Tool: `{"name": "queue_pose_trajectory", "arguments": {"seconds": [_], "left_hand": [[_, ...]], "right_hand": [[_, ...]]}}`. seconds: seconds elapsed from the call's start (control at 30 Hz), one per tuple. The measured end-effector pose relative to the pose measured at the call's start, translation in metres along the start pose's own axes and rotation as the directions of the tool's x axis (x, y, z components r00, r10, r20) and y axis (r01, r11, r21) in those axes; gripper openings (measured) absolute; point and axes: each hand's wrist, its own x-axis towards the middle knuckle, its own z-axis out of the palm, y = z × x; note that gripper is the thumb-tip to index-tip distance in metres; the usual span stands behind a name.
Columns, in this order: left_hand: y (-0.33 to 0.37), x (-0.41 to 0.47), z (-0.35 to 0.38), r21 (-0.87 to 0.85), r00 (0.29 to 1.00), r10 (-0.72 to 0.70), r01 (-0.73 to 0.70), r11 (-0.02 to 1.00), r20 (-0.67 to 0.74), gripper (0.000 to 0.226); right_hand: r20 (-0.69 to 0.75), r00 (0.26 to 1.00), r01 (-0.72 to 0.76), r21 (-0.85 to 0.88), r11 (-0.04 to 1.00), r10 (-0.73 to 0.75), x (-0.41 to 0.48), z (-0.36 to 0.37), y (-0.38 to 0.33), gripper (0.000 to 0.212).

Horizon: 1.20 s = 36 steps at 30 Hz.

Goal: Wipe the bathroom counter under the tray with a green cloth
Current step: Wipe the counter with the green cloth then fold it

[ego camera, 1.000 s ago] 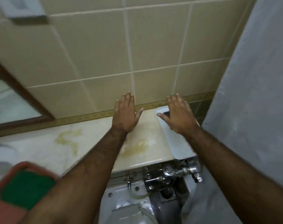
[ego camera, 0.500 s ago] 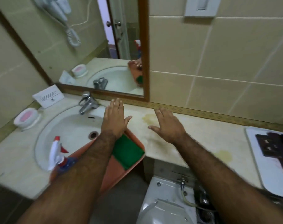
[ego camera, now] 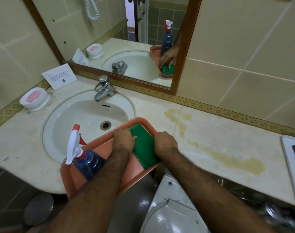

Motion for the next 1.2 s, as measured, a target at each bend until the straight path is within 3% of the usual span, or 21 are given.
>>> {"name": "queue_pose_trajectory", "arguments": {"seconds": [0.17,0.27,0.4,0.5,0.63,0.7,0.73,0.8,0.87,1.0,1.13,1.2], "left_hand": [[0.008,0.001,-0.008,-0.391,0.983,-0.152,0.18,0.903,0.101,0.018],[0.031,-0.011,-0.023,-0.607,0.986,-0.165,0.129,0.784,-0.003,0.017],[0.088,-0.017,-0.037,-0.596,0.992,0.003,-0.079,0.799,-0.127,0.015],[0.128,-0.016,-0.029,-0.487,0.987,0.137,-0.161,0.859,-0.085,0.014],[0.155,-0.017,0.0,-0.291,0.987,0.158,-0.147,0.945,0.013,0.028],[0.159,-0.023,0.018,-0.1,0.985,0.174,-0.174,0.98,-0.011,0.041],[0.16,-0.027,0.027,0.014,0.972,0.226,-0.226,0.974,-0.064,0.051],[0.169,-0.041,0.042,0.086,0.923,0.357,-0.348,0.934,-0.143,0.063],[0.184,-0.056,0.06,0.123,0.896,0.44,-0.432,0.894,-0.054,0.059],[0.192,-0.068,0.102,0.084,0.975,0.181,-0.192,0.978,0.126,0.087],[0.182,-0.04,0.116,0.091,0.994,0.11,-0.11,0.99,0.008,0.088],[0.181,-0.01,0.113,0.095,0.996,0.069,-0.063,0.994,-0.062,0.086]], "right_hand": [[-0.052,0.998,-0.019,0.252,0.968,0.033,-0.01,-0.003,0.003,0.02],[-0.125,0.99,0.008,0.504,0.864,0.064,-0.017,-0.02,0.02,0.023],[-0.208,0.953,-0.028,0.665,0.746,0.221,-0.022,-0.042,0.077,0.02],[-0.16,0.94,-0.111,0.694,0.711,0.302,-0.022,-0.037,0.125,0.019],[-0.122,0.959,-0.116,0.649,0.752,0.254,-0.016,-0.005,0.159,0.027],[-0.104,0.974,-0.097,0.607,0.789,0.2,-0.013,0.01,0.167,0.027],[-0.115,0.978,-0.077,0.571,0.817,0.173,-0.011,0.017,0.171,0.028],[-0.195,0.975,-0.006,0.46,0.888,0.108,-0.005,0.024,0.182,0.033],[-0.276,0.96,0.055,0.332,0.942,0.041,0.008,0.025,0.204,0.041],[-0.259,0.966,0.032,0.119,0.992,0.0,0.045,0.016,0.275,0.063],[-0.194,0.969,0.146,-0.047,0.988,-0.152,0.068,0.021,0.339,0.084],[-0.199,0.956,0.206,-0.062,0.977,-0.215,0.072,0.026,0.353,0.079]]}}
